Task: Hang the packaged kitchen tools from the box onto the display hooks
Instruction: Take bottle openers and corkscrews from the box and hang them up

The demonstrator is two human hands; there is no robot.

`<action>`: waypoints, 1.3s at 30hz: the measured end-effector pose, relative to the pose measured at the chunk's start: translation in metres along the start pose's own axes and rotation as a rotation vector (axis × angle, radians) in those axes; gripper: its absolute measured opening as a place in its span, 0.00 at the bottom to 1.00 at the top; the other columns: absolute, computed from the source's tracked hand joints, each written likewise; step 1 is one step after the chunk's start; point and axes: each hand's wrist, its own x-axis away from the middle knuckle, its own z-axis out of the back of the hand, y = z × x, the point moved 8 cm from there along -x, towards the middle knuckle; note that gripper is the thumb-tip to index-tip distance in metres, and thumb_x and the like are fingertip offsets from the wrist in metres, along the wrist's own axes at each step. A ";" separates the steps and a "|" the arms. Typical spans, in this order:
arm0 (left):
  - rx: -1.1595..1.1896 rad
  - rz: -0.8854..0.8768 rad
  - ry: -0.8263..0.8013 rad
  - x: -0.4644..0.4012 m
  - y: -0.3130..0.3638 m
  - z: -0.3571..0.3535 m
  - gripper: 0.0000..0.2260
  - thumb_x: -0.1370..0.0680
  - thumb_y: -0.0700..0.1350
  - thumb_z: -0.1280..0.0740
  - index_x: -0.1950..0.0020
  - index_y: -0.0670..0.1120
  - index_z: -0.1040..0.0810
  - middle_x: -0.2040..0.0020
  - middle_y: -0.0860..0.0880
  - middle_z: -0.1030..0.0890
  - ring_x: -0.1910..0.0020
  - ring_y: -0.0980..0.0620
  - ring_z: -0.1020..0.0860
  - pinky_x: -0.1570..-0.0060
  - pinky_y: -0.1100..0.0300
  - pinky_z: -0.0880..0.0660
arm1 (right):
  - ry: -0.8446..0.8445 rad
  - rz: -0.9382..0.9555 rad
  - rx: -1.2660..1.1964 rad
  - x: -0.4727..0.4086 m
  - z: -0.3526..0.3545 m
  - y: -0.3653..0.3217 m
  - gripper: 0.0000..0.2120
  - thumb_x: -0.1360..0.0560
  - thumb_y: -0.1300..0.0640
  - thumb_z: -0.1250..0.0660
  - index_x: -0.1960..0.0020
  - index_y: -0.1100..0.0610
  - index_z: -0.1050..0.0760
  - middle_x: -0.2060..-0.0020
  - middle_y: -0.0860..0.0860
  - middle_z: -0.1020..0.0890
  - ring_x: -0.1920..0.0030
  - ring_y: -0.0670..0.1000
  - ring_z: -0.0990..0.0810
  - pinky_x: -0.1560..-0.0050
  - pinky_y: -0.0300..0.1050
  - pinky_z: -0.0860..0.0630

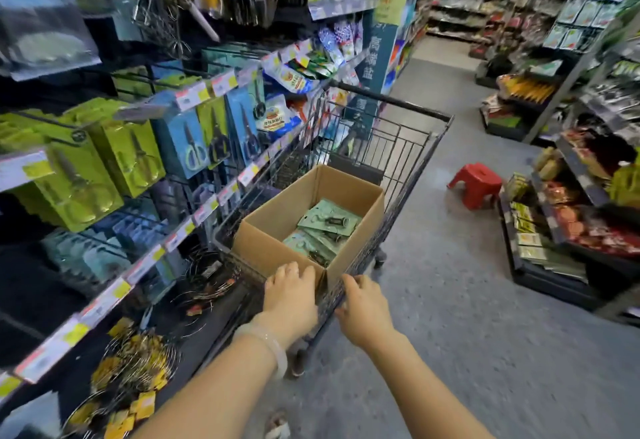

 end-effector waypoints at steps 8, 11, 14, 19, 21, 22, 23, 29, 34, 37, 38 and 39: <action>0.021 0.066 -0.068 -0.129 -0.029 0.016 0.26 0.23 0.49 0.36 0.28 0.48 0.40 0.28 0.44 0.38 0.28 0.43 0.40 0.31 0.51 0.40 | -0.100 0.016 0.058 -0.129 0.007 -0.008 0.29 0.24 0.59 0.38 0.26 0.55 0.45 0.34 0.57 0.35 0.34 0.60 0.35 0.36 0.51 0.33; 0.015 0.077 -0.085 -0.166 -0.037 0.018 0.27 0.23 0.48 0.36 0.26 0.48 0.41 0.27 0.44 0.39 0.27 0.43 0.41 0.31 0.50 0.41 | -0.126 0.025 0.071 -0.169 0.007 -0.009 0.28 0.24 0.57 0.36 0.27 0.55 0.43 0.35 0.57 0.34 0.34 0.60 0.35 0.36 0.52 0.33; 0.009 0.084 -0.108 -0.194 -0.044 0.018 0.26 0.23 0.47 0.36 0.26 0.48 0.41 0.27 0.44 0.39 0.28 0.43 0.41 0.31 0.50 0.41 | -0.140 0.016 0.072 -0.201 0.006 -0.007 0.27 0.25 0.55 0.35 0.29 0.54 0.41 0.36 0.57 0.33 0.35 0.59 0.35 0.37 0.52 0.32; 0.011 0.120 -0.140 -0.225 -0.061 0.015 0.28 0.21 0.48 0.37 0.24 0.50 0.45 0.25 0.44 0.42 0.26 0.44 0.44 0.29 0.50 0.44 | -0.190 0.021 0.053 -0.246 -0.006 -0.005 0.25 0.23 0.56 0.37 0.29 0.55 0.41 0.35 0.57 0.33 0.34 0.59 0.35 0.37 0.52 0.33; 0.014 0.164 -0.163 -0.234 -0.072 0.007 0.28 0.21 0.48 0.37 0.24 0.49 0.45 0.25 0.43 0.43 0.26 0.43 0.44 0.29 0.50 0.44 | -0.247 0.040 0.046 -0.261 -0.018 -0.007 0.26 0.23 0.55 0.38 0.28 0.55 0.42 0.33 0.57 0.34 0.33 0.60 0.35 0.35 0.52 0.34; 0.020 0.190 -0.176 -0.238 -0.077 0.001 0.27 0.21 0.48 0.38 0.24 0.48 0.45 0.25 0.43 0.43 0.26 0.43 0.44 0.29 0.51 0.44 | -0.281 0.052 0.049 -0.268 -0.025 -0.009 0.26 0.23 0.55 0.38 0.28 0.56 0.42 0.33 0.58 0.35 0.33 0.60 0.35 0.35 0.53 0.34; 0.024 0.217 -0.186 -0.242 -0.082 -0.004 0.27 0.21 0.48 0.38 0.24 0.48 0.45 0.25 0.43 0.43 0.26 0.44 0.45 0.29 0.51 0.44 | -0.314 0.067 0.049 -0.276 -0.032 -0.011 0.26 0.23 0.54 0.38 0.28 0.56 0.42 0.33 0.58 0.35 0.33 0.60 0.36 0.34 0.53 0.34; 0.097 0.394 -0.242 -0.281 -0.090 -0.027 0.29 0.22 0.46 0.36 0.24 0.50 0.45 0.25 0.45 0.42 0.26 0.45 0.43 0.30 0.52 0.42 | -0.461 0.196 0.084 -0.339 -0.061 -0.009 0.25 0.22 0.56 0.40 0.27 0.56 0.43 0.33 0.58 0.35 0.34 0.60 0.36 0.34 0.53 0.36; 0.168 0.494 -0.303 -0.319 -0.074 -0.041 0.28 0.22 0.46 0.38 0.24 0.48 0.45 0.26 0.46 0.41 0.27 0.44 0.42 0.28 0.51 0.45 | -0.536 0.252 0.137 -0.407 -0.067 0.023 0.24 0.22 0.53 0.40 0.27 0.55 0.42 0.33 0.58 0.34 0.34 0.59 0.34 0.35 0.53 0.34; 0.232 0.557 -0.350 -0.341 -0.069 -0.053 0.28 0.21 0.50 0.39 0.23 0.49 0.45 0.24 0.47 0.43 0.26 0.44 0.44 0.28 0.52 0.46 | -0.656 0.266 0.180 -0.443 -0.078 0.049 0.26 0.22 0.56 0.39 0.27 0.56 0.43 0.31 0.59 0.36 0.32 0.60 0.36 0.33 0.53 0.36; 0.250 0.581 -0.366 -0.348 -0.067 -0.057 0.28 0.21 0.50 0.39 0.23 0.49 0.45 0.25 0.47 0.42 0.26 0.44 0.44 0.28 0.52 0.45 | -0.689 0.265 0.196 -0.454 -0.082 0.057 0.28 0.22 0.57 0.38 0.26 0.56 0.44 0.31 0.58 0.36 0.31 0.60 0.37 0.33 0.52 0.36; 0.271 0.604 -0.384 -0.354 -0.066 -0.064 0.27 0.20 0.50 0.40 0.23 0.49 0.44 0.25 0.46 0.42 0.26 0.44 0.44 0.28 0.52 0.44 | -0.710 0.262 0.201 -0.463 -0.087 0.065 0.28 0.23 0.57 0.38 0.26 0.55 0.44 0.31 0.58 0.35 0.31 0.59 0.36 0.34 0.52 0.36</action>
